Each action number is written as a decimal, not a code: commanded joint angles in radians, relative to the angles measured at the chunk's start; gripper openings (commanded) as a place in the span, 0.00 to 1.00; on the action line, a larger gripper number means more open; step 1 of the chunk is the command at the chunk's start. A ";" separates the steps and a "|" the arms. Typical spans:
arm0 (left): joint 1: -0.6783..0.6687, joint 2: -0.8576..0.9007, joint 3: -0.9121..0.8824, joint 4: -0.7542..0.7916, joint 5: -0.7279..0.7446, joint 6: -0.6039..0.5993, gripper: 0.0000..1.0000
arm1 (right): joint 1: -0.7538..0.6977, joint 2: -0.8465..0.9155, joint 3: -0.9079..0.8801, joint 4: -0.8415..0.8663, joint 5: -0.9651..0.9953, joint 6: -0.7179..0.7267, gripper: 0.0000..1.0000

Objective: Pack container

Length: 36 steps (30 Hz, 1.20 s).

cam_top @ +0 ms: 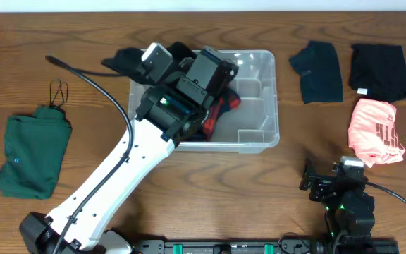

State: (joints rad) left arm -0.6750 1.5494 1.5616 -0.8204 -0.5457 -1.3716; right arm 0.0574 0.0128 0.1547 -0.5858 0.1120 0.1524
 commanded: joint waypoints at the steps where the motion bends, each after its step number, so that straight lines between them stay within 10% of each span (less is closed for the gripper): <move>1: -0.010 -0.014 0.009 0.005 0.022 -0.223 0.06 | 0.008 0.000 -0.002 -0.001 0.003 0.011 0.99; 7: -0.011 -0.013 0.009 -0.011 0.022 -0.410 0.05 | 0.008 0.000 -0.002 -0.001 0.003 0.011 0.99; 14: -0.014 -0.013 0.009 -0.024 0.022 -0.333 0.08 | 0.008 0.000 -0.002 -0.001 0.003 0.011 0.99; 16: -0.017 -0.013 0.009 -0.023 0.022 -0.283 0.34 | 0.008 0.000 -0.002 -0.001 0.003 0.011 0.99; 21: -0.031 -0.014 0.010 -0.013 0.022 -0.202 0.58 | 0.008 0.000 -0.002 -0.001 0.003 0.011 0.99; 22: -0.035 -0.015 0.010 -0.012 0.022 -0.192 0.93 | 0.008 0.000 -0.002 -0.001 0.003 0.011 0.99; 23: -0.039 -0.016 0.010 -0.013 0.022 -0.191 0.98 | 0.008 0.000 -0.002 -0.001 0.003 0.011 0.99; 36: -0.108 -0.151 0.010 -0.091 0.030 0.182 0.98 | 0.008 0.000 -0.002 -0.001 0.003 0.011 0.99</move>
State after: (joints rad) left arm -0.7578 1.4693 1.5616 -0.8871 -0.5007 -1.3735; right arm 0.0574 0.0128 0.1547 -0.5858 0.1123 0.1520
